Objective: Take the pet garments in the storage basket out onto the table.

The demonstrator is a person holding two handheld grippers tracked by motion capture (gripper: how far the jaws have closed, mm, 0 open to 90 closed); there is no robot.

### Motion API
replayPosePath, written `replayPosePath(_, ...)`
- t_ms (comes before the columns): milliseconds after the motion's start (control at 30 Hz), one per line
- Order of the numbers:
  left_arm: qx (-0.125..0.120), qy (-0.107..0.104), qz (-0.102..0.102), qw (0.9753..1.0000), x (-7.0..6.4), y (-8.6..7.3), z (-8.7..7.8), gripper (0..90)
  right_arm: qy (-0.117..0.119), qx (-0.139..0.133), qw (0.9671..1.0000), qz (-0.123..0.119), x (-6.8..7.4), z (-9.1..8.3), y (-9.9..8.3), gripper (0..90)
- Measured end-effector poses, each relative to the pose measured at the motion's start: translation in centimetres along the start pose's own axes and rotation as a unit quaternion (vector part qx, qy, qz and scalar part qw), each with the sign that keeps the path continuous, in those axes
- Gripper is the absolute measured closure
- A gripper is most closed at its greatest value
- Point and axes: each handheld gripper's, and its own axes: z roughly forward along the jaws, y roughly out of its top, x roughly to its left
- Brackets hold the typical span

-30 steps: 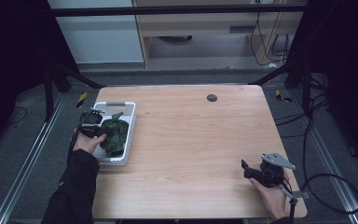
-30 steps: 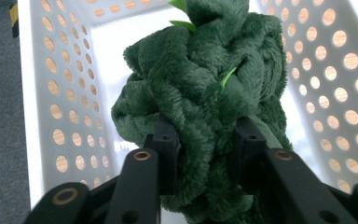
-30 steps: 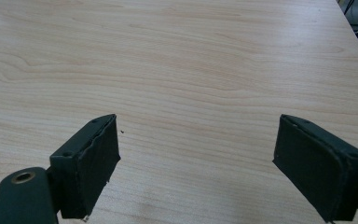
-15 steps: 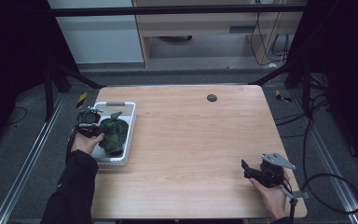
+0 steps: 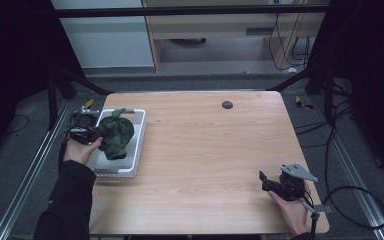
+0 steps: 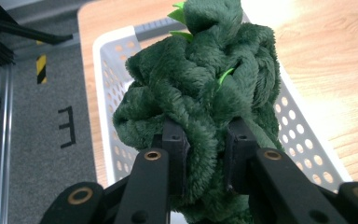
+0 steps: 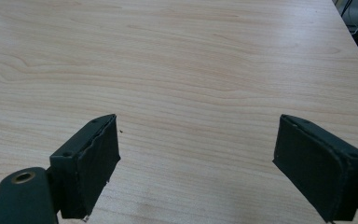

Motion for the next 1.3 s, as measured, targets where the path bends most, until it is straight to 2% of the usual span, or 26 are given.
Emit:
replayPosePath(467, -0.027, -0.001, 0.012, 0.9996, 0.2, 0.6, -3.3, 73.7, -0.001, 0.0, 1.0, 0.0, 0.0, 0.0, 0.0, 13.9)
replayPosePath(733, -0.038, -0.007, 0.03, 0.9988, -0.4, 1.0, -4.7, 73.8, -0.001, -0.001, 1.0, 0.0, 0.0, 0.0, 0.0, 13.9)
replayPosePath(1033, -0.048, -0.023, 0.059, 0.9968, -1.9, 1.5, -5.7, 74.0, -0.001, -0.001, 1.0, 0.0, 0.0, 0.0, 0.0, 13.9)
replayPosePath(1300, -0.055, -0.041, 0.086, 0.994, -3.6, 2.0, -6.2, 74.1, -0.001, -0.001, 1.0, -0.001, 0.0, 0.0, 0.0, 13.9)
